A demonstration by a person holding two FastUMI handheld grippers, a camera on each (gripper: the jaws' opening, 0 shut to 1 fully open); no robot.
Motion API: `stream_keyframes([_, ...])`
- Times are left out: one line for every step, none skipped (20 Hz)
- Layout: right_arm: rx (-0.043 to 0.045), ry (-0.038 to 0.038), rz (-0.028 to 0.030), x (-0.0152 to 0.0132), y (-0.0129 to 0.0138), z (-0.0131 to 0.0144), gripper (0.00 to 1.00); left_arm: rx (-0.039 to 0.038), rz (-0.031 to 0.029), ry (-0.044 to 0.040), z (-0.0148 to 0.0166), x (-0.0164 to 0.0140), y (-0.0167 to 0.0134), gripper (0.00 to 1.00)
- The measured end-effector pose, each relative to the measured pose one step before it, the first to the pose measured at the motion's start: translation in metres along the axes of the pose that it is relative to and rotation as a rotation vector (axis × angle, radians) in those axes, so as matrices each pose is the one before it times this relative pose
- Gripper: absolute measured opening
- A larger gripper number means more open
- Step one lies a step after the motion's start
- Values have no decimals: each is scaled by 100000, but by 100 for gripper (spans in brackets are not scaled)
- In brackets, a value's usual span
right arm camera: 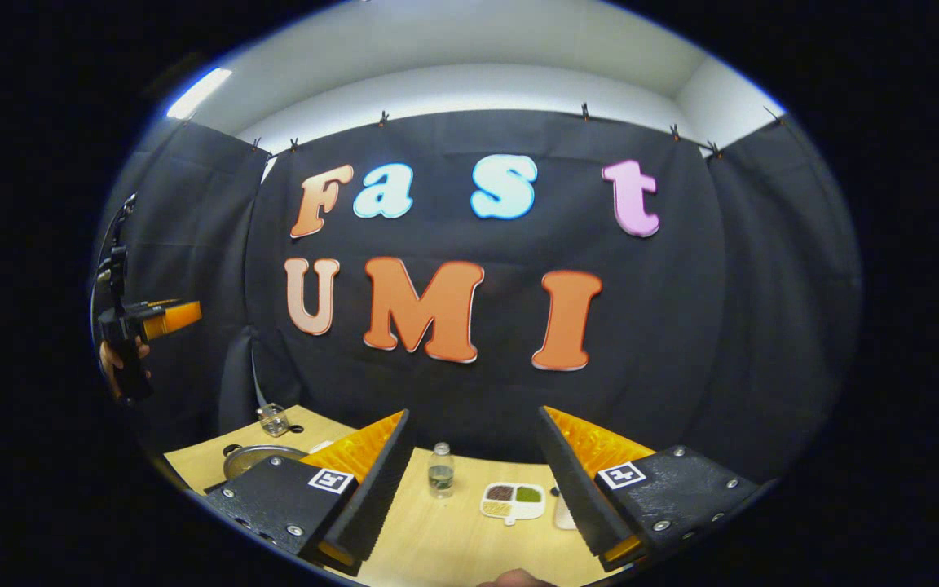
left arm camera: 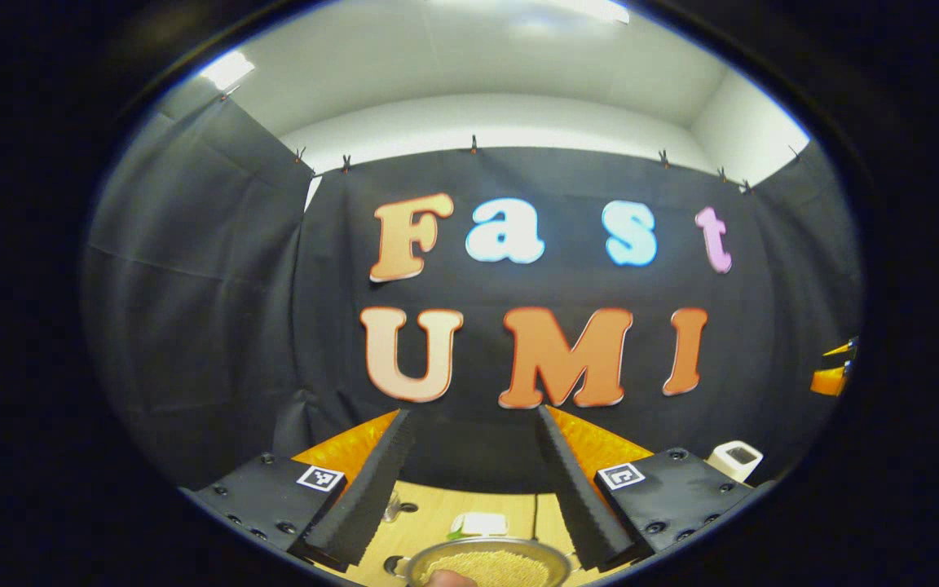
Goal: First push the handle of the pot to place it horizontally, then grasp the pot with both hands and set it on the induction cooktop.
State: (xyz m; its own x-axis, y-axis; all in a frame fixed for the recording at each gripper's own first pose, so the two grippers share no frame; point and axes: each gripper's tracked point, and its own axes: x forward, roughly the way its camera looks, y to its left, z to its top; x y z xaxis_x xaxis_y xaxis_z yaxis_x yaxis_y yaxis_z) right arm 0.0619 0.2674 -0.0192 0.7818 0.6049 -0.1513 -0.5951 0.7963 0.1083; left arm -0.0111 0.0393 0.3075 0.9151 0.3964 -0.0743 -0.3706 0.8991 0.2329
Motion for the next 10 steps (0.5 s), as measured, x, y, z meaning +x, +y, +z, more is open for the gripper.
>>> stream_keyframes([-1421,-2847,-1399,-966,-944,1999,93,-1308,-928,-3452,1946,-433,-868,98])
stream_keyframes([-731,-2414,-941,-819,-827,1774,93,-909,-1559,-2544,2385,122,-699,97])
stream_keyframes([-451,-2400,-1188,-729,-793,1675,89,-624,-899,-1370,1613,273,-726,97])
stream_keyframes([-325,-1983,-2095,-408,-1002,1549,93,-889,-1273,-733,1084,210,-941,97])
stream_keyframes([-498,-1825,-1656,-283,-989,1464,94,-1300,-1105,-860,847,29,-794,97])
stream_keyframes([-807,-1695,-1112,-289,-858,1391,98,-1528,-1792,-1598,954,-104,-1013,97])
stream_keyframes([-1134,-1763,-582,-415,-577,922,92,-1581,-1828,-1818,904,44,-965,97])
stream_keyframes([-1140,-1767,-980,-341,-637,1222,98,-1264,-1755,-2482,1179,-102,-961,97])
stream_keyframes([-755,-1881,-1117,-476,-788,1366,97,-630,-1654,-2259,1031,35,-797,97])
stream_keyframes([-300,-2166,-1133,-654,-312,1303,97,-419,-1251,-2263,797,25,-497,97])
